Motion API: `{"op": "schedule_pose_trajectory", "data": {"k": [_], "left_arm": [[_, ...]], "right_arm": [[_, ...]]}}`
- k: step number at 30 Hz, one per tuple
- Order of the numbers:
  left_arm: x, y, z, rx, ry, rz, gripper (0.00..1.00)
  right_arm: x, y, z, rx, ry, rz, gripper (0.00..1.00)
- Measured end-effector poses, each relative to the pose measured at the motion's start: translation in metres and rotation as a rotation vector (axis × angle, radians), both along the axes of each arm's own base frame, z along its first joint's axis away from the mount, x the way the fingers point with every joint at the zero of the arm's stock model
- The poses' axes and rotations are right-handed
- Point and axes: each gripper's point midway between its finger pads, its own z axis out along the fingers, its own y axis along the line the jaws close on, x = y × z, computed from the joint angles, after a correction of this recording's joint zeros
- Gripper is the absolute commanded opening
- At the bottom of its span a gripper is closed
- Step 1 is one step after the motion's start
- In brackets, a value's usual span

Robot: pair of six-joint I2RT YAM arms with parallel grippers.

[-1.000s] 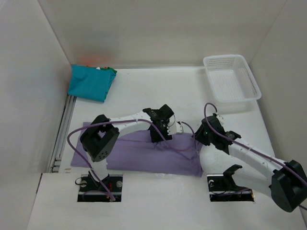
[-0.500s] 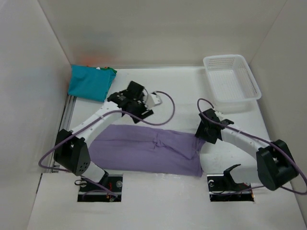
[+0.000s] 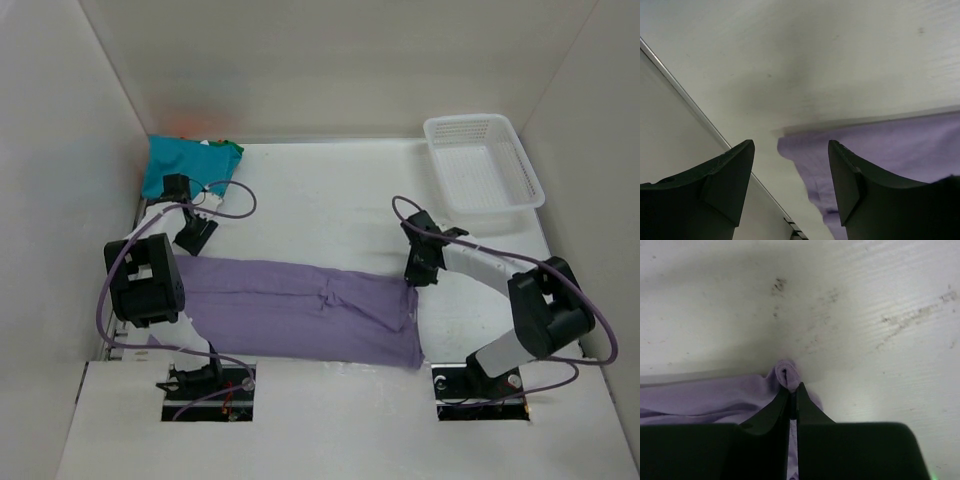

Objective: Fold and stack the t-shirts
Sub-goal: Rotate the tshirt 90 degrees

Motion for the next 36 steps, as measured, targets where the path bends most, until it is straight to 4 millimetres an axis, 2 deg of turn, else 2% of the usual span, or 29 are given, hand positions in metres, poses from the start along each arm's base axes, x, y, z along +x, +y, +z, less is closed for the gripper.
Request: {"op": "schedule_pose_trajectory", "data": {"k": [3, 5, 7, 9, 11, 12, 13, 15, 17, 18, 20, 23, 26, 29, 31, 33, 36], "left_arm": [[0.002, 0.013, -0.009, 0.020, 0.007, 0.019, 0.59], [0.001, 0.022, -0.014, 0.028, 0.018, 0.033, 0.60], [-0.003, 0.033, -0.015, 0.034, 0.023, 0.057, 0.61], [-0.008, 0.048, -0.013, 0.041, 0.022, 0.090, 0.61], [-0.013, 0.064, -0.011, 0.050, 0.023, 0.126, 0.61], [-0.016, 0.071, -0.010, 0.053, 0.024, 0.143, 0.61], [-0.019, 0.077, -0.009, 0.056, 0.026, 0.158, 0.61], [-0.025, 0.086, -0.008, 0.058, 0.034, 0.182, 0.61], [-0.029, 0.087, -0.009, 0.053, 0.047, 0.188, 0.61], [-0.030, 0.085, -0.010, 0.050, 0.053, 0.185, 0.61], [-0.031, 0.081, -0.010, 0.045, 0.063, 0.175, 0.61], [-0.031, 0.076, -0.012, 0.040, 0.068, 0.168, 0.60], [-0.038, 0.074, -0.019, 0.033, 0.089, 0.171, 0.60], [-0.049, 0.072, -0.027, 0.029, 0.120, 0.176, 0.60], [-0.050, 0.072, -0.027, 0.029, 0.120, 0.178, 0.60], [-0.050, 0.073, -0.027, 0.030, 0.120, 0.179, 0.59], [-0.050, 0.073, -0.027, 0.033, 0.113, 0.180, 0.59]], "right_arm": [[0.010, 0.006, 0.000, -0.009, 0.025, 0.028, 0.01], [0.025, 0.014, 0.001, -0.016, 0.036, 0.056, 0.01], [0.047, 0.024, 0.002, -0.022, 0.036, 0.086, 0.00], [0.081, 0.037, 0.006, -0.022, 0.016, 0.112, 0.00], [0.124, 0.050, 0.015, -0.024, -0.027, 0.135, 0.02], [0.151, 0.058, 0.022, -0.026, -0.061, 0.144, 0.08], [0.180, 0.066, 0.031, -0.028, -0.107, 0.154, 0.18], [0.242, 0.084, 0.053, -0.026, -0.222, 0.163, 0.56], [0.300, 0.102, 0.081, -0.022, -0.366, 0.176, 0.64], [0.322, 0.109, 0.096, -0.020, -0.437, 0.184, 0.65], [0.341, 0.112, 0.117, -0.025, -0.513, 0.187, 0.66], [0.332, 0.098, 0.128, -0.064, -0.507, 0.176, 0.68], [0.292, 0.075, 0.119, -0.095, -0.426, 0.169, 0.68], [0.245, 0.046, 0.106, -0.090, -0.328, 0.134, 0.69], [0.226, 0.031, 0.096, -0.073, -0.281, 0.098, 0.70], [0.216, 0.021, 0.082, -0.054, -0.240, 0.064, 0.70], [0.208, 0.020, 0.059, -0.010, -0.186, 0.027, 0.70]]}}
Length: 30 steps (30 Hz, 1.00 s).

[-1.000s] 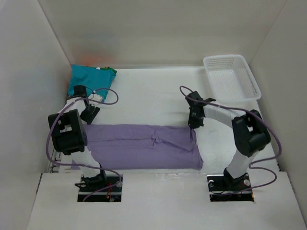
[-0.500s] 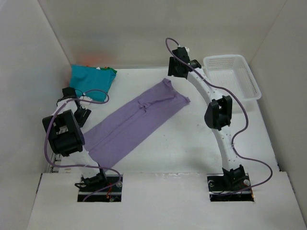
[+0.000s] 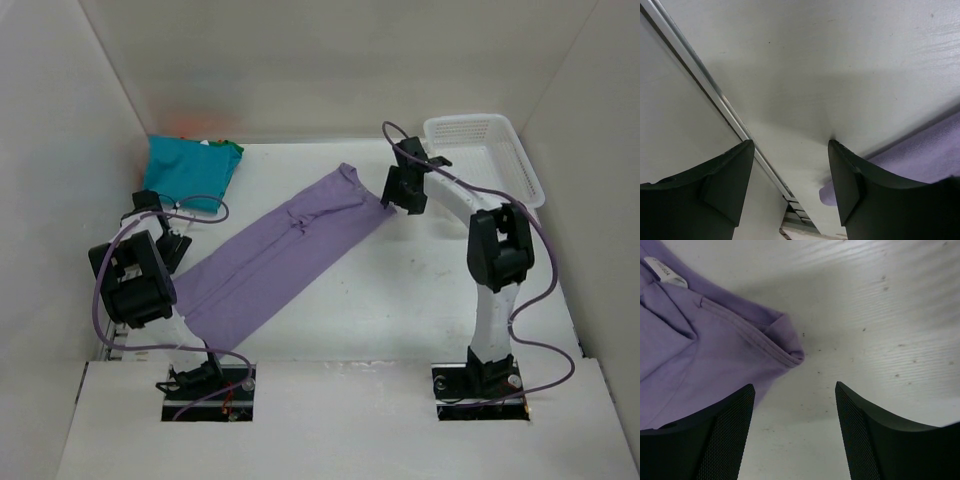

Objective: Fold and stack the t-shirts
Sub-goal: Rotate the tshirt 90 degrees

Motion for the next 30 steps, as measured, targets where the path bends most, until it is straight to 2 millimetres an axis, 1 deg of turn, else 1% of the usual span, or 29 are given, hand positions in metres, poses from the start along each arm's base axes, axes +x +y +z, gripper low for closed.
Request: {"op": "schedule_pose_trajectory", "data": {"k": [2, 6, 8, 9, 10, 11, 12, 14, 15, 16, 18, 19, 20, 21, 22, 23, 24, 25, 26, 27, 28, 29, 30], "left_arm": [[0.000, 0.001, 0.000, 0.002, -0.007, 0.002, 0.59], [-0.001, 0.003, 0.001, 0.004, -0.023, 0.011, 0.60], [-0.002, 0.006, 0.001, 0.005, -0.032, 0.019, 0.60], [-0.003, 0.007, 0.001, 0.006, -0.036, 0.023, 0.60], [-0.004, 0.008, 0.001, 0.006, -0.039, 0.028, 0.60], [-0.005, 0.010, 0.001, 0.006, -0.041, 0.033, 0.60], [-0.006, 0.011, 0.002, 0.006, -0.045, 0.039, 0.60], [-0.008, 0.014, 0.002, -0.002, -0.049, 0.050, 0.61], [-0.010, 0.015, 0.002, -0.011, -0.052, 0.057, 0.61], [-0.012, 0.015, 0.001, -0.023, -0.051, 0.064, 0.61], [-0.018, 0.013, 0.001, -0.053, -0.044, 0.075, 0.60], [-0.022, 0.012, 0.002, -0.068, -0.040, 0.079, 0.60], [-0.024, 0.010, 0.003, -0.082, -0.038, 0.080, 0.61], [-0.026, 0.006, 0.005, -0.094, -0.037, 0.077, 0.62], [-0.025, 0.002, 0.008, -0.100, -0.040, 0.067, 0.62], [-0.023, -0.004, 0.011, -0.107, -0.045, 0.050, 0.62], [-0.019, -0.013, 0.014, -0.113, -0.052, 0.023, 0.62], [-0.014, -0.023, 0.017, -0.119, -0.057, -0.010, 0.62], [-0.009, -0.033, 0.018, -0.127, -0.062, -0.041, 0.62], [-0.003, -0.045, 0.019, -0.137, -0.065, -0.078, 0.62], [0.001, -0.057, 0.019, -0.147, -0.066, -0.112, 0.62], [0.005, -0.067, 0.018, -0.155, -0.062, -0.139, 0.61], [0.007, -0.078, 0.017, -0.165, -0.058, -0.164, 0.61]], "right_arm": [[-0.002, 0.006, -0.012, 0.033, 0.028, -0.011, 0.70], [0.002, 0.021, -0.034, 0.091, 0.066, -0.024, 0.68], [0.005, 0.027, -0.043, 0.111, 0.086, -0.033, 0.62], [0.008, 0.029, -0.046, 0.118, 0.091, -0.036, 0.61], [0.011, 0.032, -0.045, 0.130, 0.090, -0.037, 0.59], [0.015, 0.036, -0.044, 0.149, 0.086, -0.039, 0.55], [0.019, 0.039, -0.044, 0.168, 0.083, -0.039, 0.48], [0.022, 0.043, -0.046, 0.203, 0.091, -0.038, 0.22], [0.023, 0.044, -0.048, 0.218, 0.099, -0.045, 0.11], [0.024, 0.044, -0.049, 0.230, 0.106, -0.051, 0.05], [0.033, 0.045, -0.049, 0.254, 0.111, -0.058, 0.01], [0.042, 0.046, -0.047, 0.263, 0.105, -0.058, 0.01], [0.058, 0.047, -0.044, 0.272, 0.085, -0.059, 0.01], [0.077, 0.049, -0.039, 0.281, 0.053, -0.057, 0.02], [0.101, 0.052, -0.032, 0.292, 0.006, -0.053, 0.06], [0.124, 0.054, -0.025, 0.305, -0.048, -0.049, 0.17], [0.147, 0.056, -0.015, 0.322, -0.117, -0.044, 0.36], [0.169, 0.057, -0.003, 0.341, -0.193, -0.040, 0.58], [0.184, 0.056, 0.008, 0.355, -0.254, -0.037, 0.67], [0.193, 0.055, 0.017, 0.365, -0.298, -0.030, 0.70], [0.197, 0.055, 0.023, 0.375, -0.320, -0.025, 0.73], [0.199, 0.053, 0.028, 0.382, -0.338, -0.022, 0.74], [0.197, 0.049, 0.030, 0.385, -0.340, -0.023, 0.75]]}}
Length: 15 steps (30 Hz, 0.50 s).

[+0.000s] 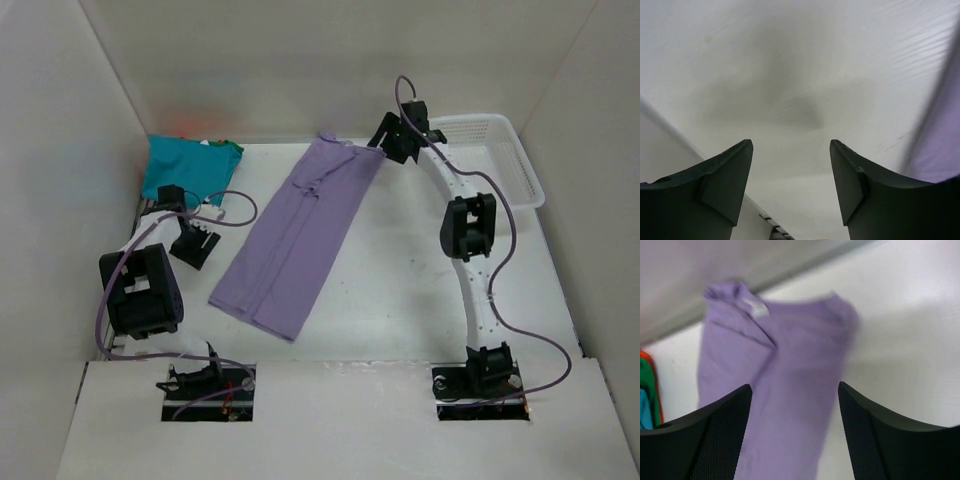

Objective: Fold and stack the t-shirts
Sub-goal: Rotate the tshirt 90 degrees

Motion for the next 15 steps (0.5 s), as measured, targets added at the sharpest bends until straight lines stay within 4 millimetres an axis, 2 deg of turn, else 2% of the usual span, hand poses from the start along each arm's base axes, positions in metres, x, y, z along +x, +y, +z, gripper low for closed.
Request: {"op": "schedule_pose_trajectory", "data": {"k": [1, 3, 6, 9, 12, 15], "left_arm": [[0.002, -0.008, -0.001, -0.009, 0.005, -0.014, 0.60], [0.003, -0.015, -0.006, -0.023, 0.019, -0.012, 0.60], [-0.001, -0.016, -0.010, -0.038, 0.037, 0.024, 0.60], [-0.004, -0.017, -0.012, -0.046, 0.037, 0.053, 0.60], [-0.018, -0.021, -0.018, -0.057, 0.044, 0.087, 0.60], [-0.032, -0.027, -0.018, -0.069, 0.044, 0.121, 0.61]], "right_arm": [[-0.007, -0.003, -0.003, -0.001, 0.015, -0.001, 0.75], [-0.035, -0.011, -0.012, -0.014, 0.073, 0.004, 0.74], [-0.095, -0.019, -0.019, -0.038, 0.148, 0.013, 0.74], [-0.161, -0.015, -0.003, -0.056, 0.146, 0.033, 0.75], [-0.223, 0.016, 0.024, -0.047, 0.072, 0.094, 0.75], [-0.288, 0.066, 0.035, 0.005, 0.021, 0.199, 0.75]]}}
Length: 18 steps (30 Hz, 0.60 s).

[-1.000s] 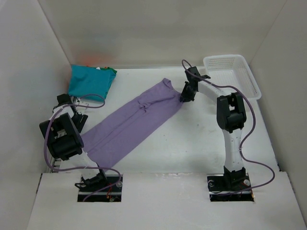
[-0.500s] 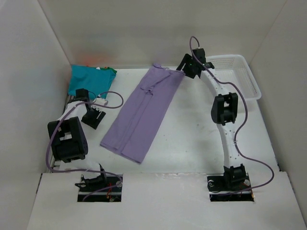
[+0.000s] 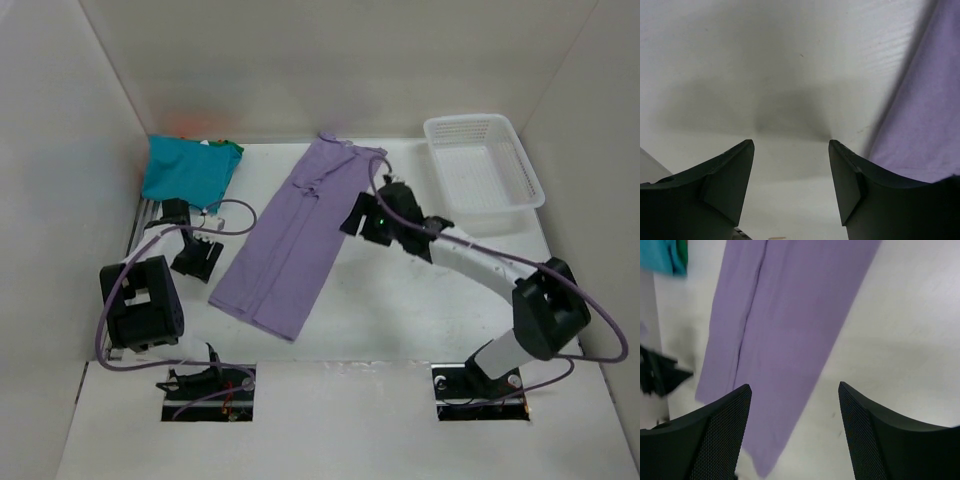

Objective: Fold and stack the t-shirts
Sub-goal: Rotate the tshirt 90 degrees

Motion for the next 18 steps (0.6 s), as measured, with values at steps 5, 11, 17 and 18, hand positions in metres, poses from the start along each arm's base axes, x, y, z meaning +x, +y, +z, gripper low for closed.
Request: {"op": "schedule_pose_trajectory", "data": {"k": [5, 11, 17, 18], "left_arm": [[0.001, -0.006, 0.020, -0.015, -0.109, 0.036, 0.62], [-0.012, -0.015, 0.037, -0.071, -0.221, 0.068, 0.64], [-0.031, -0.009, 0.065, -0.093, -0.361, 0.139, 0.64], [-0.032, -0.010, 0.068, -0.096, -0.370, 0.136, 0.64]], "right_arm": [[-0.099, 0.051, -0.048, 0.034, 0.128, 0.100, 0.73], [-0.188, 0.089, -0.085, 0.052, 0.296, 0.126, 0.72], [-0.229, 0.135, -0.109, 0.063, 0.398, 0.134, 0.71], [-0.229, 0.145, -0.107, 0.079, 0.400, 0.135, 0.71]]}}
